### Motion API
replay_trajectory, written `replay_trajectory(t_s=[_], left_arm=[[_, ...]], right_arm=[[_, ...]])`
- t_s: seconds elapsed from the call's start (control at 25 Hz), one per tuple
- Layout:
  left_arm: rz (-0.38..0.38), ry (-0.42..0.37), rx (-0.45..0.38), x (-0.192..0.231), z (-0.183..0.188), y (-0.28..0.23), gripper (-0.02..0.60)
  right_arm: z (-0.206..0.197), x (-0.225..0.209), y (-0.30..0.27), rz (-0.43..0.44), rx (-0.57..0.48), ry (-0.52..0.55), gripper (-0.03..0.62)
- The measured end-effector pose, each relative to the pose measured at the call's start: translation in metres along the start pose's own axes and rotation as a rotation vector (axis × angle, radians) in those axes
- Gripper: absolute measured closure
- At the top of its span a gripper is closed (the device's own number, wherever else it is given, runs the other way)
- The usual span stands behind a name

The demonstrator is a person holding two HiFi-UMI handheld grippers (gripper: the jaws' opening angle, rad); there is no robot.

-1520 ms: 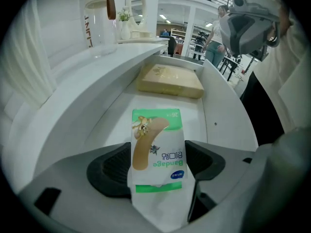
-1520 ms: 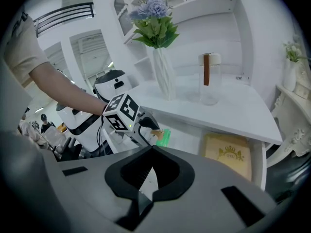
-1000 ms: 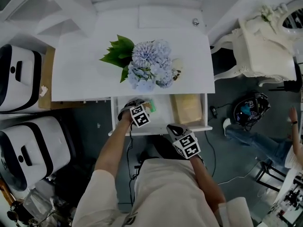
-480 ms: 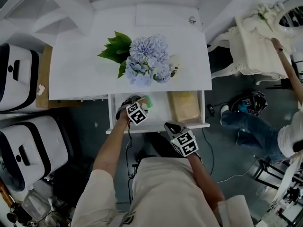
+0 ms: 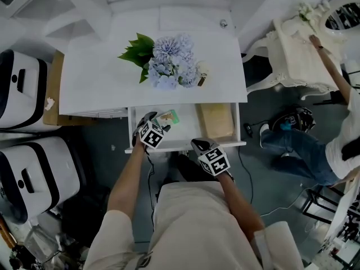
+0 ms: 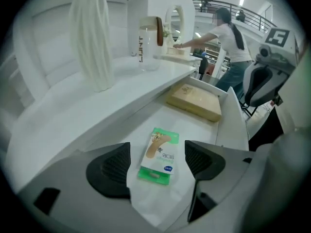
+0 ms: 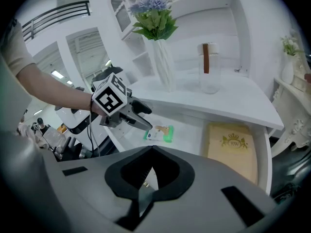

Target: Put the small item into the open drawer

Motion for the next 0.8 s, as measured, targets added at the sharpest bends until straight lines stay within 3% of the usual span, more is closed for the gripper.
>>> replay_trajectory(t_s=[0.2, 0.36, 0.8], left_arm=[[0.058, 0.075, -0.057, 0.001, -0.004, 0.035, 0.221], [0.114, 0.183, -0.131, -0.006, -0.006, 0.059, 0.221], [0.186, 0.414, -0.258, -0.038, -0.011, 0.107, 0.221]], right_arm=[[0.006, 0.003, -0.011, -0.003, -0.014, -0.008, 0.571], [0.012, 0.013, -0.014, 0.007, -0.027, 0.004, 0.571], [0.031, 0.03, -0.015, -0.002, -0.091, 0.067, 0.571]])
Point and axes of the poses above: the fingertips, and each gripper's own axes: y backward along the fingers, x to its left, z out of its top, the point moved 5 cm from there along y, backward along the fingers
